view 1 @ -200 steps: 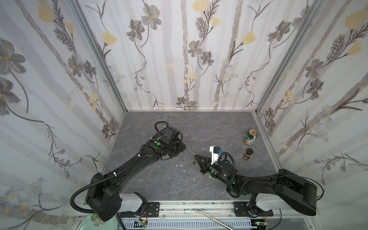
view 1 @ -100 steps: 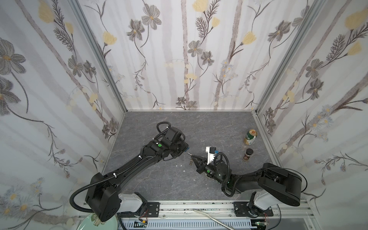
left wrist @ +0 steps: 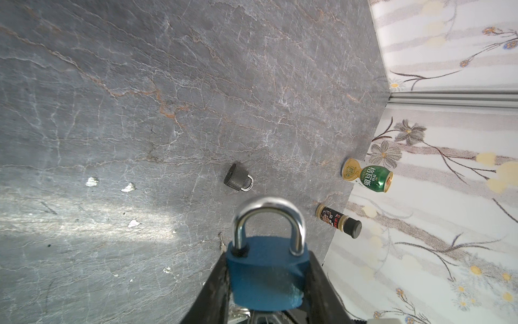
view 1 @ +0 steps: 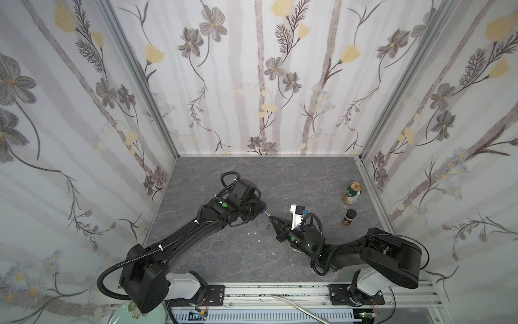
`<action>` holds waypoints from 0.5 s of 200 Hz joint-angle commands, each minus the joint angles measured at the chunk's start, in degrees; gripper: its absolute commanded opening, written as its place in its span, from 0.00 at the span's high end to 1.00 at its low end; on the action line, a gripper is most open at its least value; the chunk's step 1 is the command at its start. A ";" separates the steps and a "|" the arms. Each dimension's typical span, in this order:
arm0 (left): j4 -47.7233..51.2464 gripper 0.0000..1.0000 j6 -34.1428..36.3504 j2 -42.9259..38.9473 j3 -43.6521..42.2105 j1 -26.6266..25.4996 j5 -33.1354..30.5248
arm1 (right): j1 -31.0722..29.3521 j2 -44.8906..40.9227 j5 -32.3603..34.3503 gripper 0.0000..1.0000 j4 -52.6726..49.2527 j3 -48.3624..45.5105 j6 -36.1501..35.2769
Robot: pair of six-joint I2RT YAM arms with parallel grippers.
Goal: Unlock with the key
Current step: 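Push the key held by the right gripper into the blue padlock's keyhole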
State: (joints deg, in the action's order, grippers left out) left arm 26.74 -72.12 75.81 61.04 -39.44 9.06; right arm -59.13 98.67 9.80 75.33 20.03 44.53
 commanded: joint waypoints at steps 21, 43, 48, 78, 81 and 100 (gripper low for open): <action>-2.30 0.72 -0.31 -0.96 -0.64 -0.20 0.08 | 0.15 0.79 0.22 1.00 1.47 1.56 0.38; -2.26 0.72 -0.30 -1.02 -0.44 -0.20 0.36 | 0.25 0.65 0.22 1.00 0.75 2.16 0.12; -2.18 0.72 -0.14 -0.99 -0.43 -0.31 0.34 | 0.34 0.71 0.16 1.00 0.50 2.25 0.11; -2.34 0.72 -0.09 -0.89 -0.39 -0.20 0.59 | 0.55 0.32 0.24 1.00 -1.96 3.22 0.01; -2.32 0.72 -0.09 -0.85 -0.39 -0.24 0.72 | 0.59 0.28 0.30 1.00 -2.14 3.25 -0.02; -2.38 0.72 -0.04 -0.41 -0.30 -0.29 0.78 | 0.60 0.06 0.63 1.00 -2.86 3.40 0.20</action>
State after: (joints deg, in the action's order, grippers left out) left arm 25.96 -72.23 75.16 60.62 -39.57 7.94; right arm -58.54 99.07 9.80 72.97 22.63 44.51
